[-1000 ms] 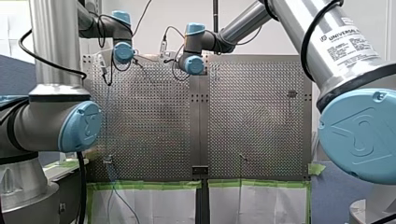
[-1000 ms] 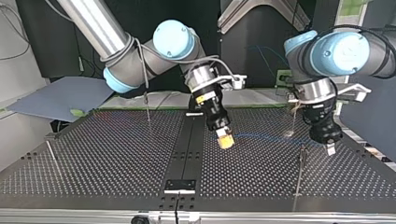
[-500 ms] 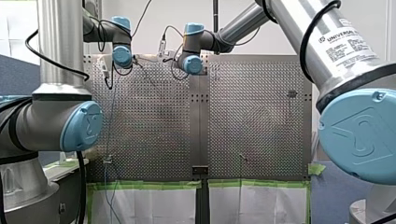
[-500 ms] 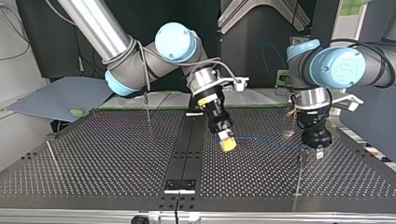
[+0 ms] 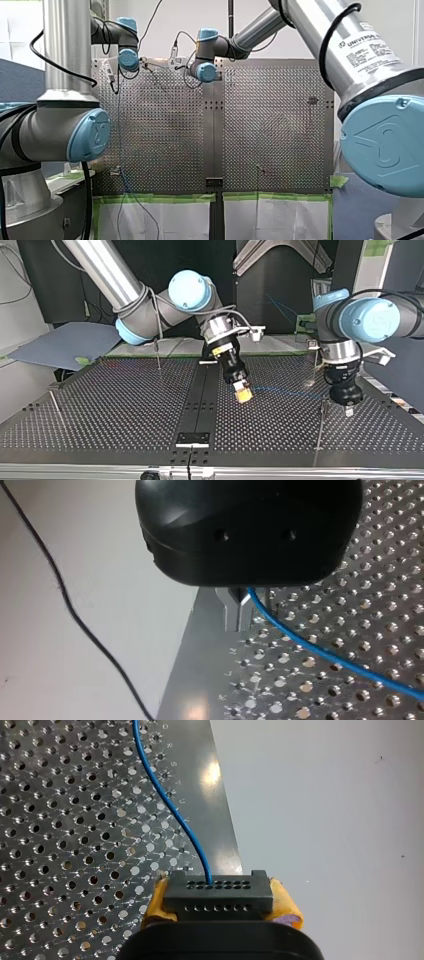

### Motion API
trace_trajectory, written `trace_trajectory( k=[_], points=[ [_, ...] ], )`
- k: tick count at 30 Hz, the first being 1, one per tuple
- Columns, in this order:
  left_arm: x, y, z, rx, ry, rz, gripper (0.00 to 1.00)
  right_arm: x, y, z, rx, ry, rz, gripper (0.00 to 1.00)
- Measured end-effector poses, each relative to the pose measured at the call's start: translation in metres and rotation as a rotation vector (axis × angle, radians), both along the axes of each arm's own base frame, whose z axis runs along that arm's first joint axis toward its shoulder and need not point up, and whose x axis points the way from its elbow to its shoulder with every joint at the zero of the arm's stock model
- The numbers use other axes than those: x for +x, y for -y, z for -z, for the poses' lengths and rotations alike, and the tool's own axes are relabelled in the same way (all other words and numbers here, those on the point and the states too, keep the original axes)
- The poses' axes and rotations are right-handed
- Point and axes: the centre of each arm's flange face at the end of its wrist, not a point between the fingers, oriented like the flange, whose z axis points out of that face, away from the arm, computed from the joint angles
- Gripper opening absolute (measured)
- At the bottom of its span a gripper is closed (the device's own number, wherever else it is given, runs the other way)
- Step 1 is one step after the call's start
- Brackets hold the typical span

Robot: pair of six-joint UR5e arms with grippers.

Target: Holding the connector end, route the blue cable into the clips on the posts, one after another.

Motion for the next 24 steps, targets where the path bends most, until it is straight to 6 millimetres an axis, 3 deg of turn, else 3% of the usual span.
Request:
trace_trajectory(
  k=[5, 14, 24],
  points=[
    [0.011, 0.001, 0.013, -0.004, -0.023, 0.023, 0.00, 0.000, 0.005, -0.002, -0.004, 0.004, 0.003, 0.00],
    [0.023, -0.011, 0.003, -0.036, 0.021, 0.014, 0.00, -0.005, 0.019, -0.001, -0.010, 0.003, 0.011, 0.00],
    [0.043, -0.018, 0.013, -0.052, 0.025, 0.038, 0.00, -0.008, 0.041, 0.009, -0.012, -0.008, 0.015, 0.00]
  ],
)
